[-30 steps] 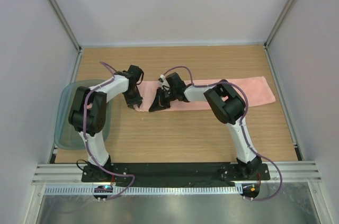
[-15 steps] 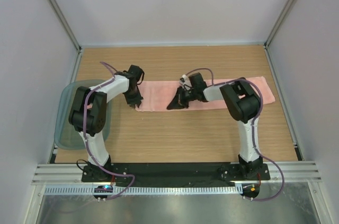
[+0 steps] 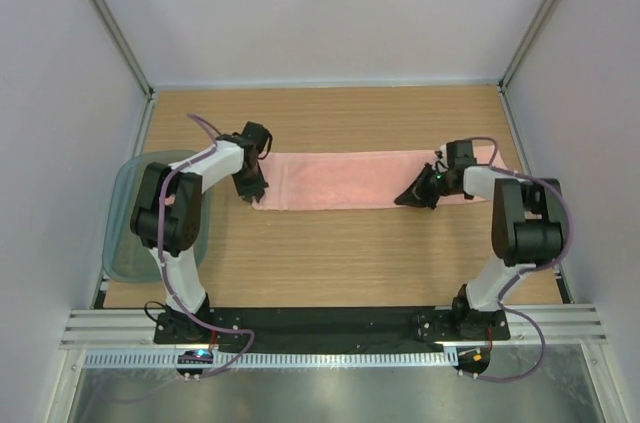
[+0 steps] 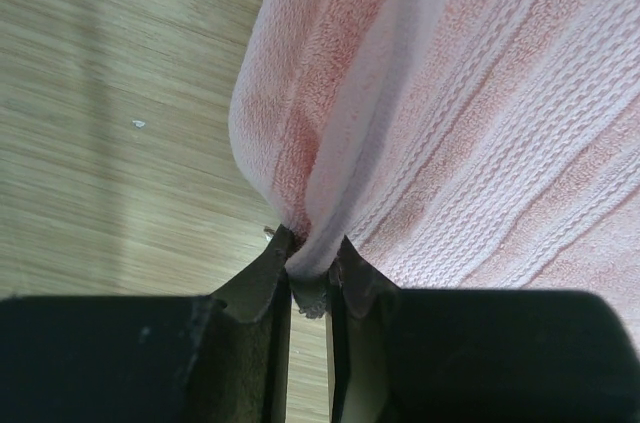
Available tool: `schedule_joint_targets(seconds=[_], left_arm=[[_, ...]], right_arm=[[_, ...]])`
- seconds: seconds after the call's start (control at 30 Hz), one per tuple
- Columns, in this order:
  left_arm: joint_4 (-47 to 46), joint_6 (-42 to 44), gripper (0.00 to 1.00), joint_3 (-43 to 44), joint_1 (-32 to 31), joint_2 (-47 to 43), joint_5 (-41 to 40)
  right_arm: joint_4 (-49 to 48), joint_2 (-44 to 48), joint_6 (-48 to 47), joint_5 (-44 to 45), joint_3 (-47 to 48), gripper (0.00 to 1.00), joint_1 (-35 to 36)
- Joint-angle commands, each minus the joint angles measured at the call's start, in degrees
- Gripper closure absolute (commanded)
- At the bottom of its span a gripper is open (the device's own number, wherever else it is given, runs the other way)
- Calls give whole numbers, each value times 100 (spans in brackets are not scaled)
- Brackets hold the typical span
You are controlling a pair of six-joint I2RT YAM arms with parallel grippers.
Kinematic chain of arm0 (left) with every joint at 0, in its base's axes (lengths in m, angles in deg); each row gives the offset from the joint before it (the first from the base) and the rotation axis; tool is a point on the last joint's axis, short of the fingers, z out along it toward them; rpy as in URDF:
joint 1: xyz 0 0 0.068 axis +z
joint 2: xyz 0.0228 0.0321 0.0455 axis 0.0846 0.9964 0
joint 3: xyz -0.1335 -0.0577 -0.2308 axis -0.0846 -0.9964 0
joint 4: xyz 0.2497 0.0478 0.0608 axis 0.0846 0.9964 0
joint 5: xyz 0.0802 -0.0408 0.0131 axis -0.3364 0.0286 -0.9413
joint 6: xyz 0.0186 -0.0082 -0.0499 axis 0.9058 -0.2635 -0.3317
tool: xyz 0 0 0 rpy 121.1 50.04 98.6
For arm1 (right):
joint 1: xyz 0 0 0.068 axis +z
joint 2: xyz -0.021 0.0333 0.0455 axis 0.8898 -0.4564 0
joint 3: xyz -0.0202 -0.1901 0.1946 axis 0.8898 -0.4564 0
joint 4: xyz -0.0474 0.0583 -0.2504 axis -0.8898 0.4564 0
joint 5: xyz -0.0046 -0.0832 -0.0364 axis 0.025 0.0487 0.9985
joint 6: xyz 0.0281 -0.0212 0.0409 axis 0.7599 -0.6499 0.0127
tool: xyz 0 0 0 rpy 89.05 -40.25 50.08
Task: Roll the towels
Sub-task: Fold the towel
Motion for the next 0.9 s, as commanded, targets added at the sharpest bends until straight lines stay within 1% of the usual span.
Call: schedule_joint_targets(seconds=[0.0, 0.07, 0.1, 0.17, 0.2, 0.27, 0.3, 0.4, 0.6, 0.63, 0.7, 0.8, 0.83, 0.87], left_arm=[[164, 133, 100, 123, 86, 111, -341], [182, 142, 100, 149, 86, 102, -341], [190, 151, 100, 149, 86, 85, -332], [217, 159, 100, 166, 86, 67, -332], [234, 159, 100, 167, 86, 67, -332], [261, 177, 100, 184, 86, 50, -288], [261, 186, 100, 184, 86, 41, -279], [278, 203, 100, 167, 86, -21, -270], [191, 195, 100, 105, 86, -30, -121], [173, 186, 100, 88, 86, -30, -104], [138, 168, 100, 52, 86, -38, -16], [59, 151, 100, 0, 77, -47, 116], [33, 142, 100, -9, 68, -47, 151], [6, 142, 100, -18, 77, -30, 178]], right_arm=[[1233, 1032, -327, 1394, -26, 99, -616], [1357, 1243, -362, 1659, -25, 99, -977], [1358, 1270, -371, 1625, 1, 99, -1431], [1436, 1148, -406, 1502, 71, 99, -1890], [1463, 1017, -406, 1484, 141, 99, -2249], [1446, 963, -363, 1606, 142, 99, -2629], [1428, 963, -345, 1651, 124, 99, -2631], [1437, 1077, -309, 1958, 141, 99, -2981], [1401, 1042, -204, 2020, 71, 99, -3746], [1428, 1042, -169, 2186, 54, 99, -3878], [1420, 1191, -116, 2231, -7, 99, -4264], [1332, 1340, 24, 1776, 27, 99, -4345], [1227, 1411, 207, 1539, 1, 99, -4327], [921, 1481, 314, 1215, -34, 99, -4301]])
